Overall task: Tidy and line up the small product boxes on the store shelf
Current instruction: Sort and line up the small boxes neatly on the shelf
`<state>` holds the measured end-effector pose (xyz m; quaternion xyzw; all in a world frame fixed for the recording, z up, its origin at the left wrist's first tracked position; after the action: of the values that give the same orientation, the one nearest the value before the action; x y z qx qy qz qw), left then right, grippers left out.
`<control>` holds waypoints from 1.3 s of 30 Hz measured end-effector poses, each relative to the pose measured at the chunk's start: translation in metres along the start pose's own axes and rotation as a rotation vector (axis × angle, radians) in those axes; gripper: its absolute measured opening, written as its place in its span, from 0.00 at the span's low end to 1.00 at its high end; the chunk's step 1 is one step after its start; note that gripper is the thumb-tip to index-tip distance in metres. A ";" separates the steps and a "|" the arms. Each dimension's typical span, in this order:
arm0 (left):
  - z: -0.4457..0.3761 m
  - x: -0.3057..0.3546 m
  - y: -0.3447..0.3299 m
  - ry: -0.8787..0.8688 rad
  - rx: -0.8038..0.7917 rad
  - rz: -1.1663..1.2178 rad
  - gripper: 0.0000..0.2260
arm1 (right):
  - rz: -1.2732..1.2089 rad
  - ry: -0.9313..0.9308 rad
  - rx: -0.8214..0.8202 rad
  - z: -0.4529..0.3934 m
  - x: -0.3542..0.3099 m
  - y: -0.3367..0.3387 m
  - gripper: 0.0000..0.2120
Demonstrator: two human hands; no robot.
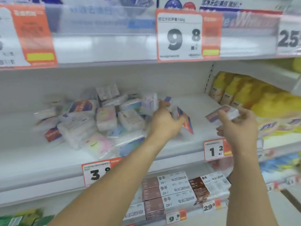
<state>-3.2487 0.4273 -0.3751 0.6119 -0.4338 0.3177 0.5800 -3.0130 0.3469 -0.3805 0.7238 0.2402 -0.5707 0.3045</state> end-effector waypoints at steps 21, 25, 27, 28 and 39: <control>0.057 -0.027 0.095 -0.336 -0.245 -0.843 0.18 | 0.107 0.186 -0.493 0.039 -0.057 -0.111 0.04; 0.070 -0.043 0.124 -0.310 -0.238 -0.739 0.16 | 0.408 0.256 -0.771 0.072 -0.055 -0.157 0.16; 0.075 -0.048 0.133 -0.294 -0.222 -0.642 0.13 | 0.594 0.248 -0.812 0.076 -0.042 -0.168 0.25; 0.076 -0.050 0.137 -0.290 -0.209 -0.594 0.11 | 0.671 0.244 -0.831 0.078 -0.036 -0.173 0.31; 0.059 -0.070 0.192 -0.175 -0.018 -0.476 0.07 | 0.649 0.221 -0.853 0.077 -0.020 -0.187 0.31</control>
<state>-3.4576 0.3900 -0.3614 0.7167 -0.3289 0.1143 0.6042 -3.1998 0.4225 -0.4051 0.6287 0.2454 -0.2199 0.7044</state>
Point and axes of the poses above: each hand's wrist, its own z-axis away from the middle knuckle, its own y-axis out of the back of the hand, x = y × z, the point moved 9 cm from there along -z, towards the middle knuckle, and after that the axes turned 4 degrees about -x, right-handed, at the moved point
